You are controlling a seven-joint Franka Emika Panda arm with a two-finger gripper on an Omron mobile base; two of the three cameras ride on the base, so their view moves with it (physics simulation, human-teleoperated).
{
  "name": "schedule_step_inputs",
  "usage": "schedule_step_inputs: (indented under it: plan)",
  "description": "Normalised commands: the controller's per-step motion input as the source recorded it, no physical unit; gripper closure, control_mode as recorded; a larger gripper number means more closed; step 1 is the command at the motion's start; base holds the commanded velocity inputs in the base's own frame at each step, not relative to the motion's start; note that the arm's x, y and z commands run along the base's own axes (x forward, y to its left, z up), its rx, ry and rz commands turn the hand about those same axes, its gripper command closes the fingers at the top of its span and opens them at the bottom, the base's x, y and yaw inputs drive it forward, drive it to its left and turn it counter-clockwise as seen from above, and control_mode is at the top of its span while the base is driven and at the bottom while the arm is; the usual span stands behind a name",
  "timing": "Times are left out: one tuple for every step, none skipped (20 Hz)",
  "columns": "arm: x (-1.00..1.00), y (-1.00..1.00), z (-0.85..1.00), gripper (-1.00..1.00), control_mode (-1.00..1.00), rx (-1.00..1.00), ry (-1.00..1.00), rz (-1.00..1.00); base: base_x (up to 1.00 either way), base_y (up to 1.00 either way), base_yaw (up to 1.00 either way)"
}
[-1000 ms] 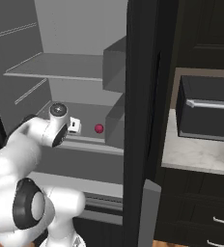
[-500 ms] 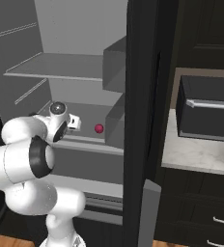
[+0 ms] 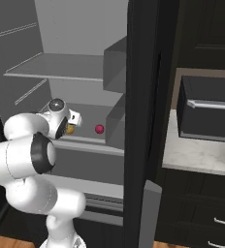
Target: Move the baguette and radish from the top shelf to the second highest shelf to make space. Then, place the pitcher from the counter on the cleared top shelf.
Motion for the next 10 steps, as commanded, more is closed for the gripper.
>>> schedule_step_inputs:
  plan:
    - [-0.08, 0.00, 0.81, -1.00, -1.00, 0.00, -0.10, -0.03, 0.00, 0.00, 0.00]
    - [-0.16, 0.00, 0.82, -1.00, -1.00, 0.00, -0.12, -0.03, 0.00, 0.00, 0.00]
    - [-0.27, 0.00, 0.82, -1.00, -1.00, 0.00, -0.11, -0.02, 0.00, 0.00, 0.00]
    - [-0.40, 0.00, 0.78, -1.00, -1.00, 0.00, -0.10, -0.02, 0.00, 0.00, 0.00]
    - [-0.46, 0.00, 0.72, -1.00, -1.00, 0.00, -0.09, -0.02, 0.00, 0.00, 0.00]
    - [-0.56, 0.00, 0.65, -1.00, -1.00, 0.00, -0.08, -0.03, 0.00, 0.00, 0.00]
    - [-0.60, 0.00, 0.56, -1.00, -1.00, 0.00, -0.08, -0.03, 0.00, 0.00, 0.00]
    - [-0.62, 0.00, 0.50, -1.00, -1.00, 0.00, -0.07, -0.05, 0.00, 0.00, 0.00]
    - [-0.69, -0.01, 0.41, -1.00, -1.00, 0.00, -0.07, -0.06, 0.00, 0.00, 0.00]
    - [-0.75, -0.03, 0.33, -1.00, -1.00, 0.00, -0.04, -0.07, 0.00, 0.00, 0.00]
